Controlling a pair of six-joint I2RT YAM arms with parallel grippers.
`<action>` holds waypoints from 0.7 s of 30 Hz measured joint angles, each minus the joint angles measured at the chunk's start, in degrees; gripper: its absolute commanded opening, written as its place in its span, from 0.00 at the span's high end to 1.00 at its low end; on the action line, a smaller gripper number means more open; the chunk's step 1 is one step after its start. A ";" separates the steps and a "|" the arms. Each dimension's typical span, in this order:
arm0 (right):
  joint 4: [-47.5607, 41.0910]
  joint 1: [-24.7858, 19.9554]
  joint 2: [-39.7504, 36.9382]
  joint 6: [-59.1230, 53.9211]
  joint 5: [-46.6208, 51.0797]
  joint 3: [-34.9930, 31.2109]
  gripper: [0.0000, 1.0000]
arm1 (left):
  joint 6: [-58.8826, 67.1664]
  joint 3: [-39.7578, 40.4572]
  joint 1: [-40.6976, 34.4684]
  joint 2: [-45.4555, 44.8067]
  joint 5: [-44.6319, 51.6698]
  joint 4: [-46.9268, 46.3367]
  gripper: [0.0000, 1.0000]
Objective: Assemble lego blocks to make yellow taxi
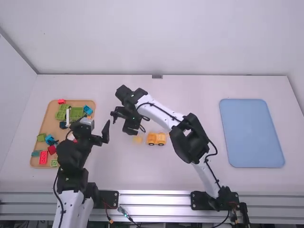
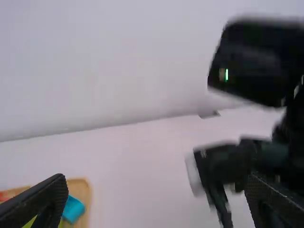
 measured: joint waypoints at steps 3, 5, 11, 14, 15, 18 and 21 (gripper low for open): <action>3.17 -4.26 -4.00 0.48 -2.93 -1.49 0.02 | 1.90 3.69 0.00 8.15 4.37 -0.57 0.01; 8.44 -7.50 -8.87 1.81 -3.30 -5.60 0.02 | 3.98 7.15 0.00 13.62 8.09 -3.08 0.00; 29.51 -16.04 -28.37 8.37 0.66 -28.39 0.01 | 18.05 23.65 -1.55 34.60 20.63 -23.71 0.02; 38.86 -19.15 -37.11 11.82 1.38 -41.70 0.01 | 28.48 33.53 -5.84 46.05 20.81 -35.19 0.01; 40.81 -19.82 -38.51 12.57 1.33 -44.15 0.01 | 29.99 34.80 -6.67 47.58 20.59 -36.68 0.01; 49.00 -23.74 -44.94 15.43 1.27 -55.95 0.01 | 42.12 42.51 -12.94 57.55 16.65 -45.16 0.01; 55.23 -27.67 -49.62 16.98 0.94 -64.46 0.01 | 49.90 46.77 -18.29 65.53 11.76 -47.19 0.01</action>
